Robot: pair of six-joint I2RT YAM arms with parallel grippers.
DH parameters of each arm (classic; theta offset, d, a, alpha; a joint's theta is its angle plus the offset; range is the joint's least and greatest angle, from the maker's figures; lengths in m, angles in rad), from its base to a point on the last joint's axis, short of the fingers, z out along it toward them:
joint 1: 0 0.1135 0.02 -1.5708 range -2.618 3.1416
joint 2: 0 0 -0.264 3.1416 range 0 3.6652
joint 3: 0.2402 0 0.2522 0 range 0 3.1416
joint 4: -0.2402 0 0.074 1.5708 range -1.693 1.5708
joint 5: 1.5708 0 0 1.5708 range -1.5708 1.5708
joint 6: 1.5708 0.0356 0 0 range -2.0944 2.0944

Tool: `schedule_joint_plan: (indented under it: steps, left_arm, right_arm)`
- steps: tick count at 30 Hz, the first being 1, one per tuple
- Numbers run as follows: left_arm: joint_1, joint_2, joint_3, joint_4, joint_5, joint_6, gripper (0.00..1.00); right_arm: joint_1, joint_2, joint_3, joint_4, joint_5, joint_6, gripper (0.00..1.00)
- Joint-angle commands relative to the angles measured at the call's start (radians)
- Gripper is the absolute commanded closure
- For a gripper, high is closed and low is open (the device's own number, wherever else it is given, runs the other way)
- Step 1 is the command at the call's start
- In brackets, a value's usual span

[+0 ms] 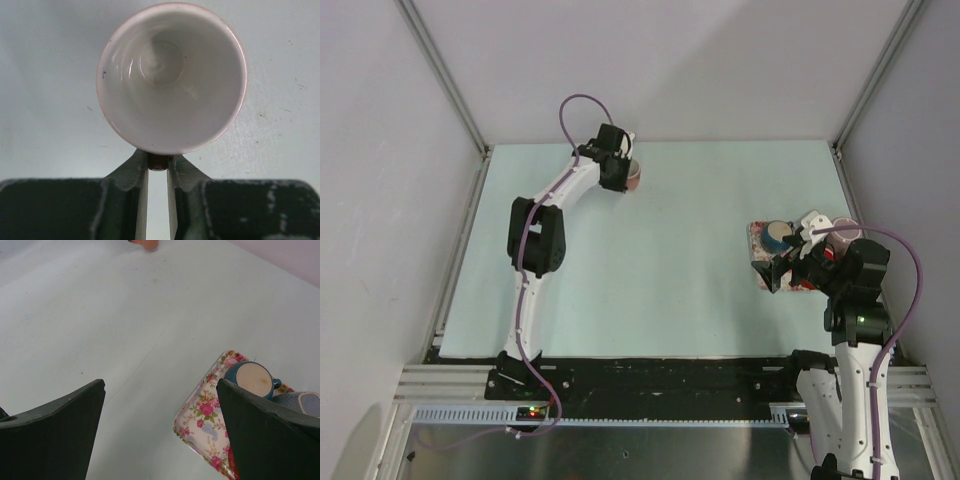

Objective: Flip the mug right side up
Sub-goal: Place the cup at the center of the board.

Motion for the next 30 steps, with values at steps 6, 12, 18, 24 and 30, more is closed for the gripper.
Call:
schedule_joint_plan:
  steps: [6, 12, 18, 24, 30]
  left_arm:
    - [0.012, -0.016, 0.079, 0.015, 0.049, -0.042, 1.00]
    - [0.012, -0.013, 0.081, 0.013, 0.065, -0.057, 1.00]
    - [0.012, 0.001, 0.081, 0.009, 0.084, -0.068, 1.00]
    - [0.009, 0.009, 0.083, 0.008, 0.092, -0.073, 1.00]
    - [0.009, 0.017, 0.082, 0.008, 0.085, -0.076, 1.00]
  right_arm:
    - [-0.008, -0.013, 0.000, 0.040, -0.007, -0.017, 0.01]
    - [-0.010, -0.014, 0.001, 0.038, -0.010, -0.016, 0.01]
    - [-0.011, -0.016, 0.000, 0.039, -0.013, -0.016, 0.01]
    - [-0.013, -0.016, 0.001, 0.038, -0.014, -0.015, 0.00]
    - [-0.013, -0.011, 0.001, 0.038, -0.015, -0.016, 0.01]
